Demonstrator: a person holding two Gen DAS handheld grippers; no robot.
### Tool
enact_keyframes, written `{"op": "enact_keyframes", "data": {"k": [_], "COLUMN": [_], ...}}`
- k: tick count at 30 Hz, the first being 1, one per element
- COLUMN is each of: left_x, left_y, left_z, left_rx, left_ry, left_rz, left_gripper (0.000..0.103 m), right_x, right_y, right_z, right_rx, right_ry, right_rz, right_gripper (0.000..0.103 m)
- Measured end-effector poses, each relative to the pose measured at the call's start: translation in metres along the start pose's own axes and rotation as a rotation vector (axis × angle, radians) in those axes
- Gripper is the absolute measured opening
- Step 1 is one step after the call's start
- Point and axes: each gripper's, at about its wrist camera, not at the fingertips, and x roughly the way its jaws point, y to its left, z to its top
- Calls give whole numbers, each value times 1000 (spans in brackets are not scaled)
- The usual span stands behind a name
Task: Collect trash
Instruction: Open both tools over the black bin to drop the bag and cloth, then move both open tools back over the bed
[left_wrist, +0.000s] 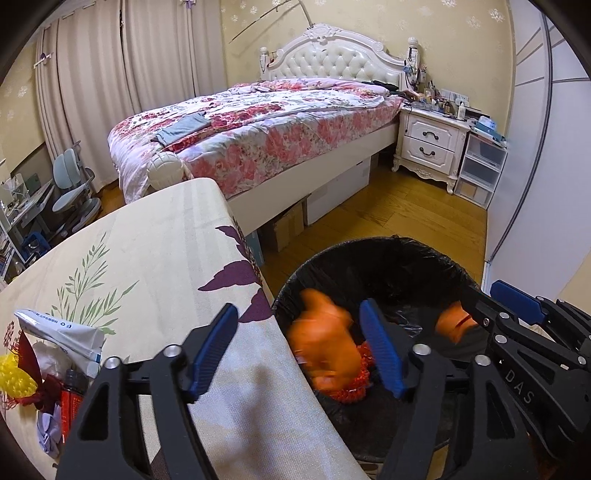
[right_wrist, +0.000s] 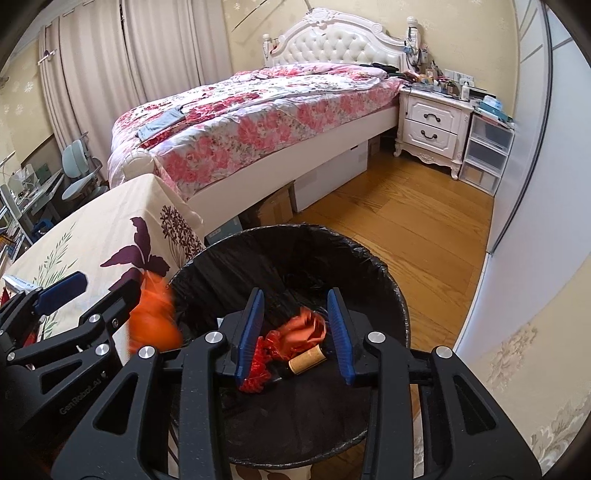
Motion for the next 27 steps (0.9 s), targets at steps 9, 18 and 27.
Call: {"op": "enact_keyframes", "data": {"k": [9, 18, 27], "left_x": [-5, -25, -53], "left_y": [13, 27, 59], "left_z": [1, -2, -20], "left_rx": [-43, -69, -109], "left_ry": [-16, -34, -44], "left_rz": [27, 48, 83], "left_gripper": [83, 85, 85], "right_x": [-7, -18, -30], "right_y": [-5, 1, 27], "right_z": [1, 0, -11], "right_rx": [21, 17, -10], "right_ry": [-27, -45, -34], "right_rz": [-39, -43, -2], "right_gripper": [57, 70, 71]}}
